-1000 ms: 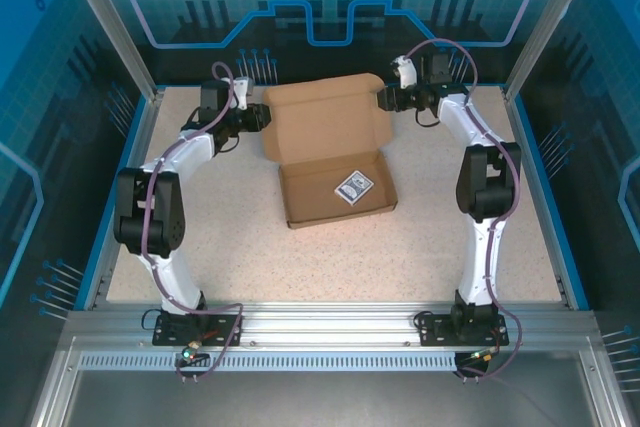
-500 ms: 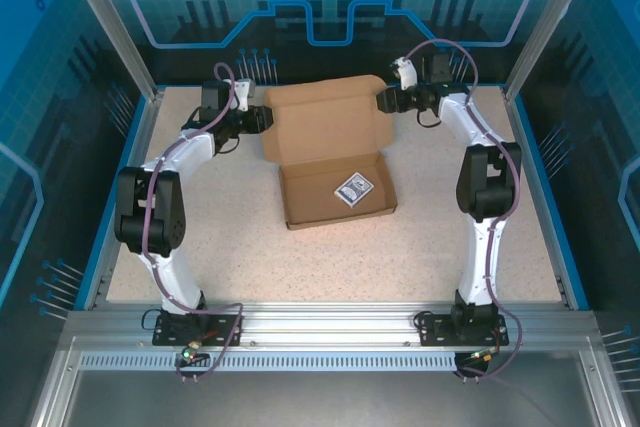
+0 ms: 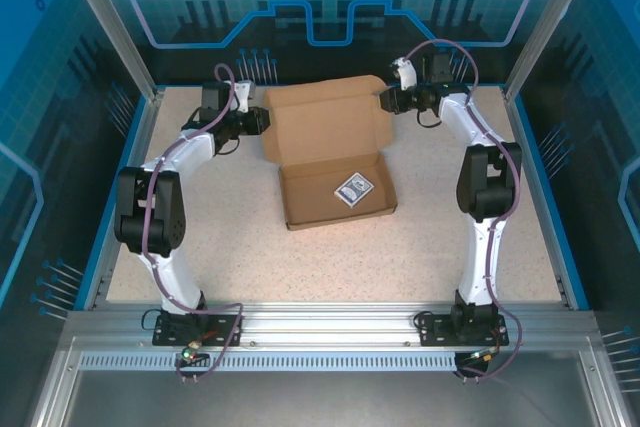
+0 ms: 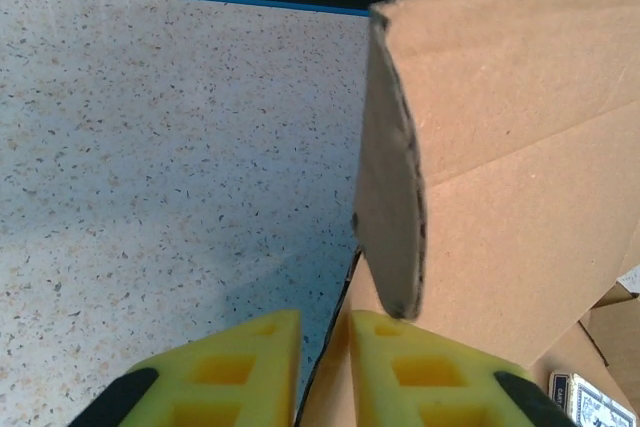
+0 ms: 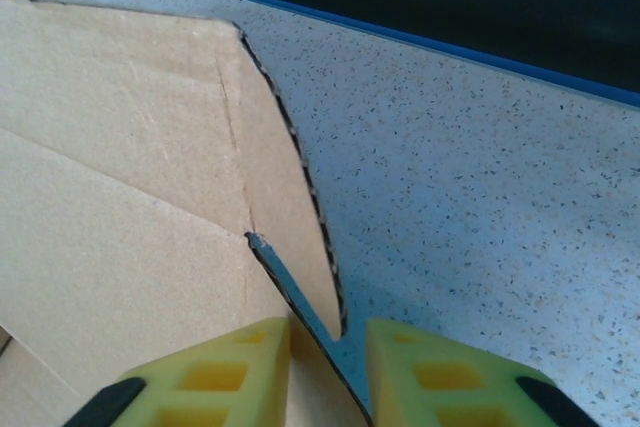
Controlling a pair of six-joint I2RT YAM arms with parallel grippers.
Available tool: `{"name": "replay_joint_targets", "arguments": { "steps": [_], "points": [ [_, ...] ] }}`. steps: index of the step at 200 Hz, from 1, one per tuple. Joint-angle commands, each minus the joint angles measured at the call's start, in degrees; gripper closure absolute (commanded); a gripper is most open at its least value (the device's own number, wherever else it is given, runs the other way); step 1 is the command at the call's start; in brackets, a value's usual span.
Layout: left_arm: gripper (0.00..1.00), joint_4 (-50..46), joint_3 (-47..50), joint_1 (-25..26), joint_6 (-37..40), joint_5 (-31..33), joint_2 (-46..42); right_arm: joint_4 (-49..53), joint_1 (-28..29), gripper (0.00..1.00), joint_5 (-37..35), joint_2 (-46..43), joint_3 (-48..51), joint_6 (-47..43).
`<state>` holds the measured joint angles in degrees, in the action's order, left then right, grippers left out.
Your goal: Fold the paper box
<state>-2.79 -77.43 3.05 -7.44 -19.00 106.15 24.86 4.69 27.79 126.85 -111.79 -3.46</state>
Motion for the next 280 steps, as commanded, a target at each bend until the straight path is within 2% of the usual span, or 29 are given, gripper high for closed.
{"name": "replay_joint_targets", "arguments": {
  "steps": [1,32,51,59,74,118,167,225,280],
  "points": [
    [0.83,-1.01,0.06,-0.33,0.08,-1.80,-0.84,0.63,-0.61,0.81,2.11,-0.14,0.17,-0.32],
    [0.91,-0.59,-0.36,-0.32,-1.23,-2.00,-1.66,-1.31,0.12,0.86,0.47,-2.79,2.22,0.40],
    [0.95,0.65,0.15,-0.30,-2.84,-1.59,-2.77,-2.63,1.15,0.90,-2.50,-4.93,3.93,1.54],
    [0.97,1.34,0.53,-0.15,-3.69,-0.98,-3.33,-2.95,1.71,0.95,-4.16,-5.73,4.48,2.10],
    [1.00,2.62,1.32,0.19,-5.16,0.88,-4.23,-3.16,3.12,0.97,-7.65,-7.21,5.31,2.31],
    [1.00,4.34,2.15,2.32,-6.95,7.12,-6.07,-3.63,7.29,0.97,-19.23,-10.82,6.73,0.49],
    [1.00,7.91,2.84,6.34,-6.92,15.41,-7.34,-8.25,10.57,0.97,-27.64,-13.52,10.03,-0.05],
    [1.00,12.38,4.57,11.28,-8.28,28.15,-8.89,-14.35,12.21,0.99,-31.89,-15.18,12.30,1.21],
    [1.00,20.18,10.78,14.48,-8.82,36.17,-11.61,-23.87,14.09,1.00,-33.50,-18.90,20.43,1.73]
  ]
}}
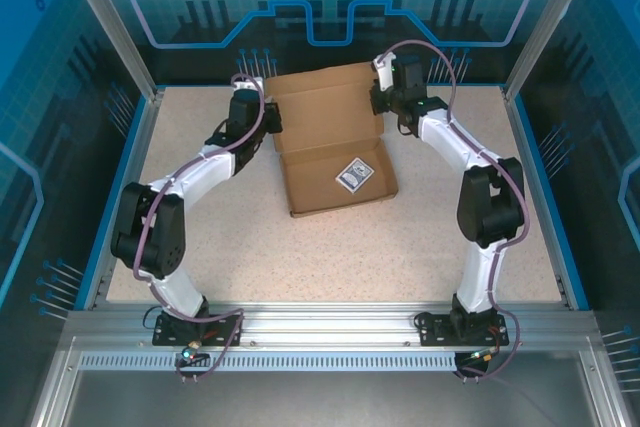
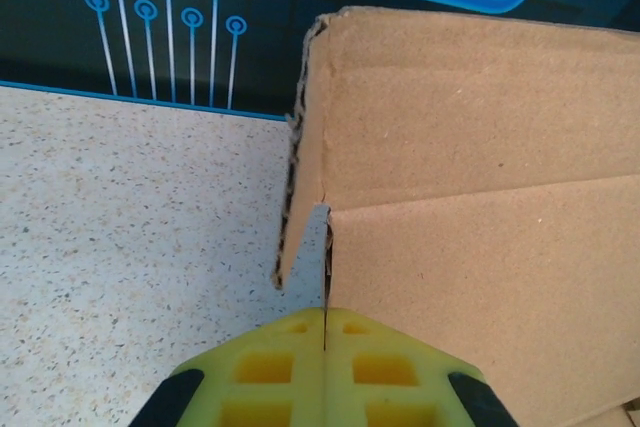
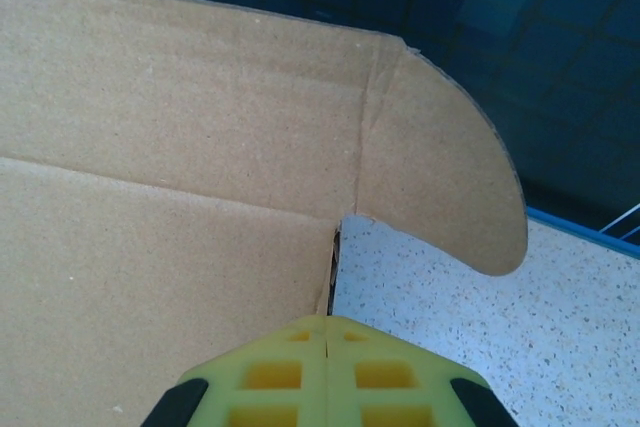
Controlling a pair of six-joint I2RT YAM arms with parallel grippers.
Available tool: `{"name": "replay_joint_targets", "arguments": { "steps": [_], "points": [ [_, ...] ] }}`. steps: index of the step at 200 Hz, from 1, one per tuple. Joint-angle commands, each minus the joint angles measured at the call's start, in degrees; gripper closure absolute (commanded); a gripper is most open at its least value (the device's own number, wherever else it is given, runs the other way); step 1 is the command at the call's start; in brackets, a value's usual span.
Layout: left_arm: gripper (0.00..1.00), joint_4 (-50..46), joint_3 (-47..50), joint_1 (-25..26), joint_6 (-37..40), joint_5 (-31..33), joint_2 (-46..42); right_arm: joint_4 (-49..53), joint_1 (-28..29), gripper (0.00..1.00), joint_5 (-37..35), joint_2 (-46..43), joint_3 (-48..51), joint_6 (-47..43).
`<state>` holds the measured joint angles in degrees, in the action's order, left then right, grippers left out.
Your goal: Fold the paper box
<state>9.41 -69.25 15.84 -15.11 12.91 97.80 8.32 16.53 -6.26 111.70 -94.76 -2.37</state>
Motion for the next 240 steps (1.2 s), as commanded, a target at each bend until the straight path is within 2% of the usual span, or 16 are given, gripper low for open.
{"name": "replay_joint_targets", "arguments": {
  "steps": [1,34,85,129,181,240],
  "points": [
    [1.00,8.07,2.75,1.76,-1.10,4.29,-3.33,-7.47,2.26,1.00,0.55,-3.81,3.60,0.63],
    [0.98,12.22,7.54,2.53,-0.14,4.40,-5.02,-14.55,2.49,1.00,0.81,-6.55,10.09,0.46],
    [0.82,14.06,12.77,2.51,2.41,1.48,-7.93,-25.09,2.54,1.00,3.42,-9.05,17.80,-0.92],
    [0.72,11.15,13.15,1.37,4.52,0.78,-9.09,-29.65,2.54,1.00,5.10,-10.05,21.42,-1.99],
    [0.56,8.85,14.23,-2.11,4.97,-4.32,-10.79,-34.09,2.42,1.00,5.65,-11.06,25.43,-3.82],
    [0.45,7.51,14.24,-5.75,6.31,-11.99,-9.91,-35.68,2.45,1.00,6.20,-10.99,26.65,-4.22]
  ]
}}
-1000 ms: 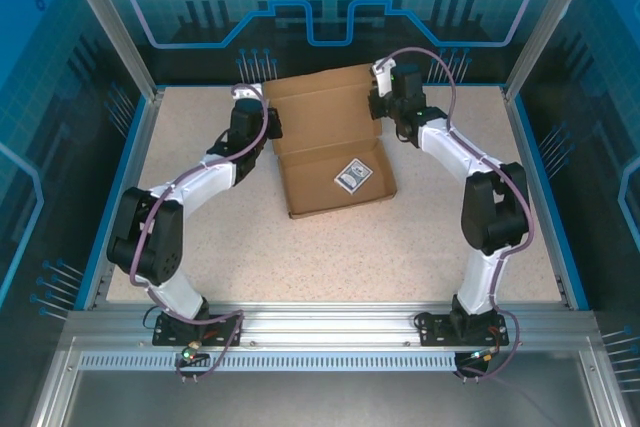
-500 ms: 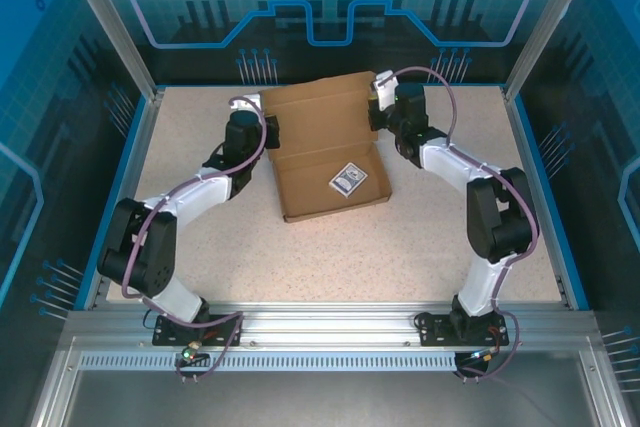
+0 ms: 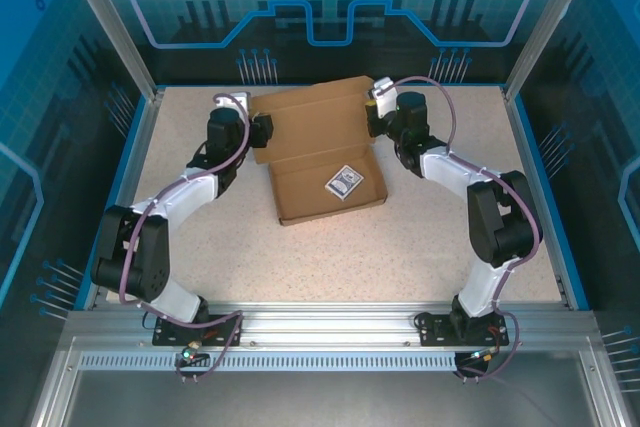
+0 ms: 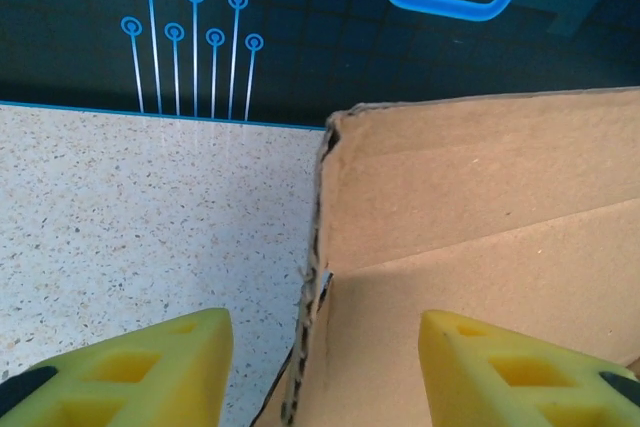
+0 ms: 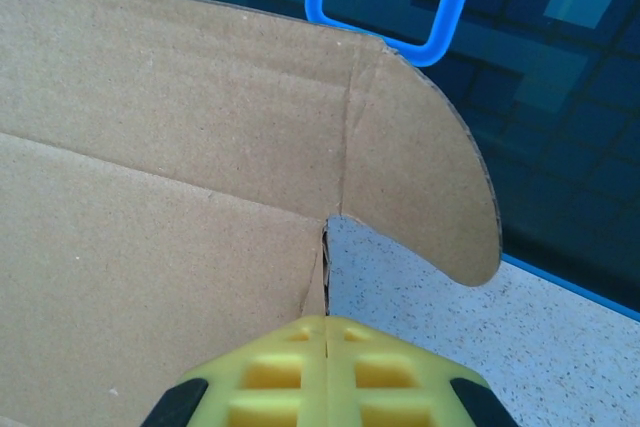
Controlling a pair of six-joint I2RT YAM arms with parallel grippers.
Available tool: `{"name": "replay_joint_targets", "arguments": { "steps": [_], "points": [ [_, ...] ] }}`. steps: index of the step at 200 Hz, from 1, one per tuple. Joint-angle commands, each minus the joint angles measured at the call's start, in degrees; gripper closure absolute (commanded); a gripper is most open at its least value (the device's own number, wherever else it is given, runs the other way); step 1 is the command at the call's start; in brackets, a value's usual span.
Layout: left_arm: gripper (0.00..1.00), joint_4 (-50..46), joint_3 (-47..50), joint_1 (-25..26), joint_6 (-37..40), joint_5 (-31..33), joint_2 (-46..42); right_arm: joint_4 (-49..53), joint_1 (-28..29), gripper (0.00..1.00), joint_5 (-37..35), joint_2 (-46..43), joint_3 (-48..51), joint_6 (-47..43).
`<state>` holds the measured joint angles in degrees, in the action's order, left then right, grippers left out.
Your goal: Fold the paper box
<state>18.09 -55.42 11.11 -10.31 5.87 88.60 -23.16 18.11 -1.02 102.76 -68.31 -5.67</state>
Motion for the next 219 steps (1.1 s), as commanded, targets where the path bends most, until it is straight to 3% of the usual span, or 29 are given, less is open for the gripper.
{"name": "replay_joint_targets", "arguments": {
  "steps": [1,26,129,146,219],
  "points": [
    [0.45,-1.23,0.40,-1.06,1.51,-5.06,-0.71,-4.19,0.88,1.00,0.94,-2.04,0.20,-0.92],
    [0.47,-1.73,0.39,-1.94,1.54,-7.01,-0.26,-4.09,0.88,1.00,0.77,-2.02,0.20,-1.14],
    [0.95,-5.65,-1.08,-2.06,5.01,-8.44,0.24,-1.20,0.86,1.00,1.18,-1.42,-1.32,-0.92],
    [1.00,-4.25,-0.97,-2.03,5.46,-8.27,0.76,1.00,0.56,0.95,2.80,-1.52,-2.40,-0.60],
    [1.00,4.78,1.16,-1.89,10.52,-8.01,1.68,11.63,-4.45,0.59,15.38,-2.26,-6.45,-1.31]
  ]
}}
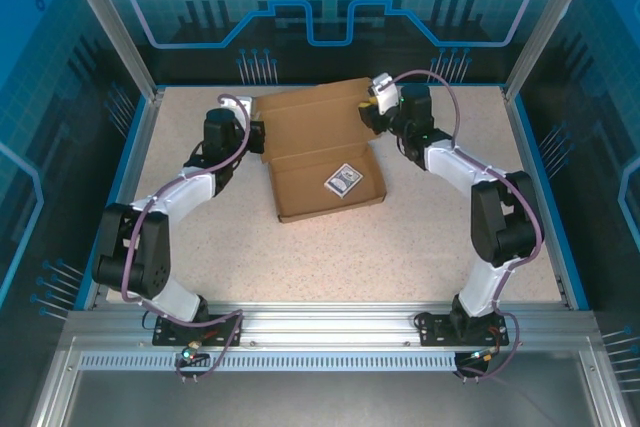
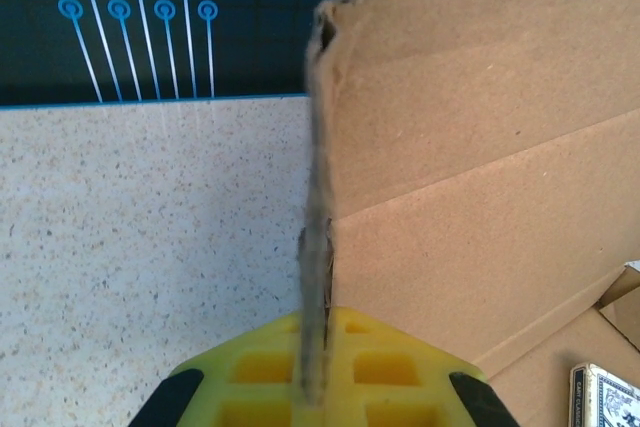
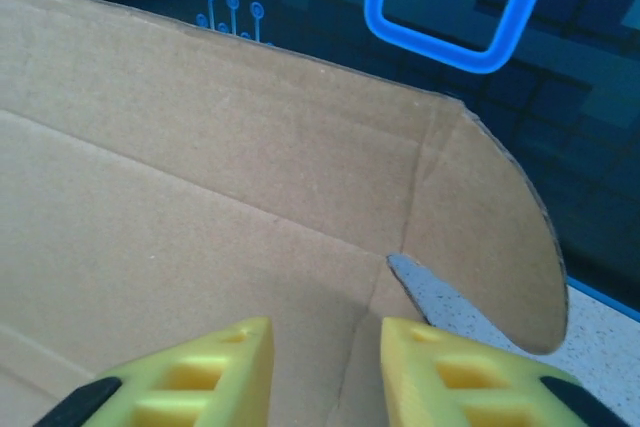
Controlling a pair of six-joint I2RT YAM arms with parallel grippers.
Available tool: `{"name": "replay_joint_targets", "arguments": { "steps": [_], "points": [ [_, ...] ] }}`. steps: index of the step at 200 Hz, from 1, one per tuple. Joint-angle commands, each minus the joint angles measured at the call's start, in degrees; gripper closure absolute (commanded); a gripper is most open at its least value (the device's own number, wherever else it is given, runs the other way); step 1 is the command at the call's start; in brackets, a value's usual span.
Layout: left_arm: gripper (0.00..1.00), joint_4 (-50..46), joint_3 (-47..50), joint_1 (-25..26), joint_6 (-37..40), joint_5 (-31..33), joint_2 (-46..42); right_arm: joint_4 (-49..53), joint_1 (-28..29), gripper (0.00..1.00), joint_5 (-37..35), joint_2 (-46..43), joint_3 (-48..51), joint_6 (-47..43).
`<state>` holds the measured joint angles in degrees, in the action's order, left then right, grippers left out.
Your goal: Fold the paper box
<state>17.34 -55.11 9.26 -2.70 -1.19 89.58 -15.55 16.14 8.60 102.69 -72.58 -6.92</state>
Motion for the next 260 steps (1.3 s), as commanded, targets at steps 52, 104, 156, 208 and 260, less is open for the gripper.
{"name": "replay_joint_targets", "arguments": {
  "steps": [52,104,156,208,260],
  "points": [
    [1.00,6.89,1.32,0.21,3.99,-2.70,0.86,8.54,-8.03,0.40,11.26,0.29,-6.79,0.91],
    [1.00,6.84,1.43,0.49,4.28,-2.41,0.42,19.94,-8.64,0.30,20.35,7.66,-16.93,-4.34],
    [1.00,6.66,1.76,0.59,4.63,-2.00,-0.26,23.48,-8.14,0.33,19.61,11.53,-20.74,-6.47],
    [1.00,6.74,1.85,0.76,4.63,-1.54,-0.21,26.56,-8.15,0.61,20.64,13.24,-22.65,-8.28],
    [0.99,5.30,0.75,1.92,3.98,0.83,0.04,25.14,-7.25,0.89,19.12,11.41,-20.56,-8.08]
  ]
}}
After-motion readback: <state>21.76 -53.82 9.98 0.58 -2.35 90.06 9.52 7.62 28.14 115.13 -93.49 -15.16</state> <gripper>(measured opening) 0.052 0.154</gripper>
